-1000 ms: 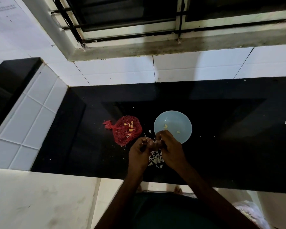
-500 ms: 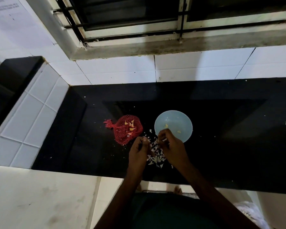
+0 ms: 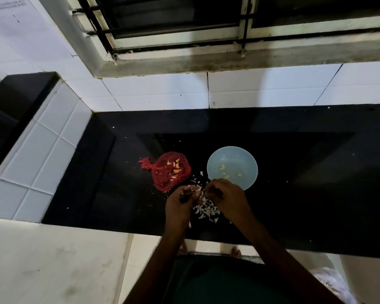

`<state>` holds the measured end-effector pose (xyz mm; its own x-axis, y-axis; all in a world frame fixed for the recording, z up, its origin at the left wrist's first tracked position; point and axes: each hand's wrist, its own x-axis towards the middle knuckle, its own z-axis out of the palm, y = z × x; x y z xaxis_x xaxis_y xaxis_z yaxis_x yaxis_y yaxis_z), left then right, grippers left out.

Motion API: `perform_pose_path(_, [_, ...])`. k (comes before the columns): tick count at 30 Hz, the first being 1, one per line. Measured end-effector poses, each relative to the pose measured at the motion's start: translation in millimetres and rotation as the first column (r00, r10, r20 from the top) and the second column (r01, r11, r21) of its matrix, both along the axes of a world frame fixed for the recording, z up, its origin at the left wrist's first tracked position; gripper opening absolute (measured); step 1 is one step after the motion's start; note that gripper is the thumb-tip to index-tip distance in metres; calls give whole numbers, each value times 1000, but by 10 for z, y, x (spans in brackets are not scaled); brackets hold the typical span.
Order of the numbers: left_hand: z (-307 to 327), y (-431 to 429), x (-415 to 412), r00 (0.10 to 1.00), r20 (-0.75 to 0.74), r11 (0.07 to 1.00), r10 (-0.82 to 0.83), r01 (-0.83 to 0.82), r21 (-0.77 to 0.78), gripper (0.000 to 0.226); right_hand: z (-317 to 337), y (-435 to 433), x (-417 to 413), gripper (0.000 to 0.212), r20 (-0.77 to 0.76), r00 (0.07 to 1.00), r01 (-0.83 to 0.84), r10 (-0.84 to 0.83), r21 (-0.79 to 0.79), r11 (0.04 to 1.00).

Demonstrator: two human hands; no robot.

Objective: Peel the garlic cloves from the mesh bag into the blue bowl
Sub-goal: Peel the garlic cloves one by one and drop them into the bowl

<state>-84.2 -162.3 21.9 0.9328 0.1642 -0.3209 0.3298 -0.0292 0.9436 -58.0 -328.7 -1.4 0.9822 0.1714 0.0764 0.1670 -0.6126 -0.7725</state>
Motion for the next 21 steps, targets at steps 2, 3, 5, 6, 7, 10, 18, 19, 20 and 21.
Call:
perform_pose_path(2, [-7,10,0,1000,3,999,2,-2,-37,13,58,17,9,17,-1,1000,-16,16,75,997])
perform_pose_path(3, [-8,17,0,1000,4,999,-2,3,-47,13,81,26,17,16,3,999,-40,40,110,993])
perform_pose_path(5, [6,29,-2,1000,17,998,-21,22,-60,14,105,48,24,12,18,996,-85,83,143,986])
perform_pose_path(6, [17,33,-2,999,29,997,-31,33,-69,15,115,55,23,10,13,996,-88,87,166,982])
perform_pose_path(7, [37,38,0,998,41,996,-40,43,-79,16,126,59,22,9,-7,997,-78,81,196,977])
perform_pose_path(10, [99,41,12,995,73,994,-63,68,-80,20,155,33,25,12,-85,991,-75,101,266,961])
perform_pose_path(18, [124,57,41,988,95,990,-120,126,-65,15,226,50,15,21,-73,984,-130,163,338,932])
perform_pose_path(19, [148,58,52,988,100,989,-118,126,-79,14,239,73,16,21,-50,984,-143,168,333,932])
perform_pose_path(20, [176,56,60,988,106,987,-116,126,-97,14,253,89,20,21,-26,986,-149,167,325,934])
perform_pose_path(21, [215,49,66,987,109,984,-114,128,-124,15,259,97,25,22,6,986,-158,164,321,934])
